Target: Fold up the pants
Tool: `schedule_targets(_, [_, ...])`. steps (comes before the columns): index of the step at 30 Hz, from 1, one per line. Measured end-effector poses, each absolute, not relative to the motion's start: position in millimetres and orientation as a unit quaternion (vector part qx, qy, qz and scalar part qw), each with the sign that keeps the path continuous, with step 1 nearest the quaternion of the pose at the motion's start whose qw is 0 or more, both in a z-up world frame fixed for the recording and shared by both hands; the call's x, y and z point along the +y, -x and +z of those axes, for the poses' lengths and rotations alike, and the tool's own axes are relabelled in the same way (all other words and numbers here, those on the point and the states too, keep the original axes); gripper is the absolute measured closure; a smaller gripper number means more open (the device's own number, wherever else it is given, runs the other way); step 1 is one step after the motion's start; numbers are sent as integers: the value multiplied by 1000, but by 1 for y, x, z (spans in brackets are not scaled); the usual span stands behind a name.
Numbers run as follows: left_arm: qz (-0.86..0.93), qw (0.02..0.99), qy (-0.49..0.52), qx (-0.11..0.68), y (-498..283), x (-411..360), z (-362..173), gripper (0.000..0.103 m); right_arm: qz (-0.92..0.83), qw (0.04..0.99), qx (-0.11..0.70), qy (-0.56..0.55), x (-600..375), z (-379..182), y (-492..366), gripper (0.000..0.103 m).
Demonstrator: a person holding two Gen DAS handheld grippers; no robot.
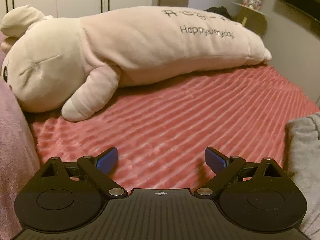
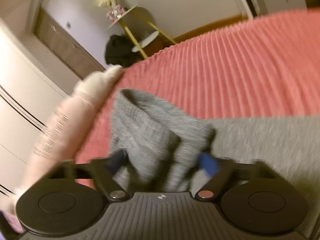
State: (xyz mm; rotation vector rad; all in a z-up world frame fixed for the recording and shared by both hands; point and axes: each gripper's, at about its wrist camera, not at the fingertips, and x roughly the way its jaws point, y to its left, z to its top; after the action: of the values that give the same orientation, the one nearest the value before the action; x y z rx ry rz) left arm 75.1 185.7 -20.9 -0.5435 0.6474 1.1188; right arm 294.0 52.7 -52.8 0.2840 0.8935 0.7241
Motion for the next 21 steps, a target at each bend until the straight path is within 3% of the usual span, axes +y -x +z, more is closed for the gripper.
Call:
schedule_targets(6, [511,767,233,310,-81,182,-24,6,325,841,418,-115,64,-53,-291,32])
schedule_targets(8, [512,769,225,309,-81,181,-24,6,312,852,410,-96,69,-46,-285,41])
schedule_targets(10, [514,768,222,311,-82,180,-25,6,312,862,389,-88,63,-30,-273,56])
schedule_targets(21, [498,785,212,302,-84,174,-22,6,230,925,241,-185,-85,67,-193,59])
